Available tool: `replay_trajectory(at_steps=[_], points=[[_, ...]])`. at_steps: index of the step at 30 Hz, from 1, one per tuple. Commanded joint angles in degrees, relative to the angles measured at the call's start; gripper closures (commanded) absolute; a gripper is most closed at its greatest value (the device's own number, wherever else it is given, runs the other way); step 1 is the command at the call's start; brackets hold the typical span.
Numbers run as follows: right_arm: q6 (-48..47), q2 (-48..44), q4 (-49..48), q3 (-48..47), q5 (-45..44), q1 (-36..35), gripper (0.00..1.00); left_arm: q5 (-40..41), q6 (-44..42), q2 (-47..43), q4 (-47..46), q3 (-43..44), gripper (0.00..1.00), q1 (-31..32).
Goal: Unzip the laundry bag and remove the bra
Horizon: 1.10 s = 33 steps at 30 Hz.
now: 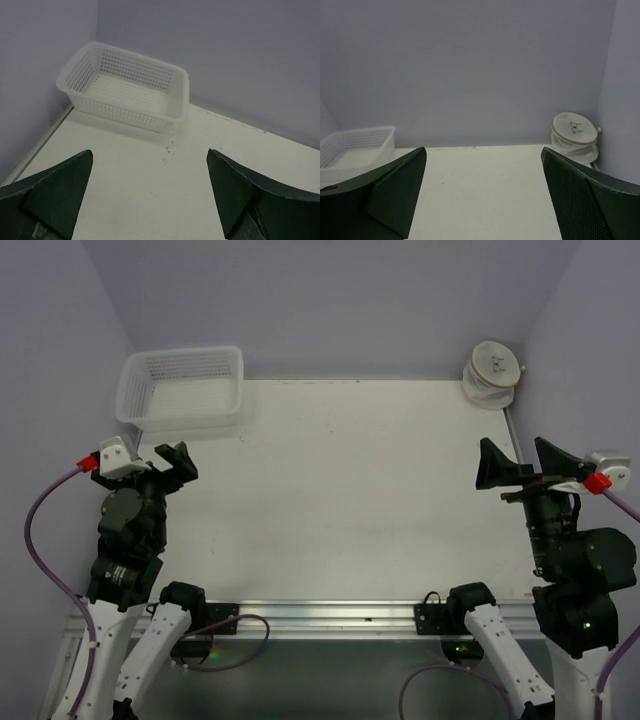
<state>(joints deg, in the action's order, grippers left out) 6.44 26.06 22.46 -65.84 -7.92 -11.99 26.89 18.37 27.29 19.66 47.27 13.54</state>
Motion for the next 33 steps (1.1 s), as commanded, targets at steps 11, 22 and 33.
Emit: replay_trajectory(at_steps=[11, 22, 33], points=[[9.9, 6.18, -3.99, 4.22, 4.92, -0.05, 0.01, -2.02, 2.28, 2.94, -2.44, -1.56, 0.0, -0.09], [28.61, 31.83, -11.56, 5.47, 0.81, 2.05, 0.01, -12.2, 6.15, 13.49, 5.21, -0.06, 0.0, -0.09], [55.5, 63.56, -13.23, -12.98, -9.82, 15.58, 0.01, -17.93, 8.79, 12.26, 2.4, -4.55, 0.0, -0.09]])
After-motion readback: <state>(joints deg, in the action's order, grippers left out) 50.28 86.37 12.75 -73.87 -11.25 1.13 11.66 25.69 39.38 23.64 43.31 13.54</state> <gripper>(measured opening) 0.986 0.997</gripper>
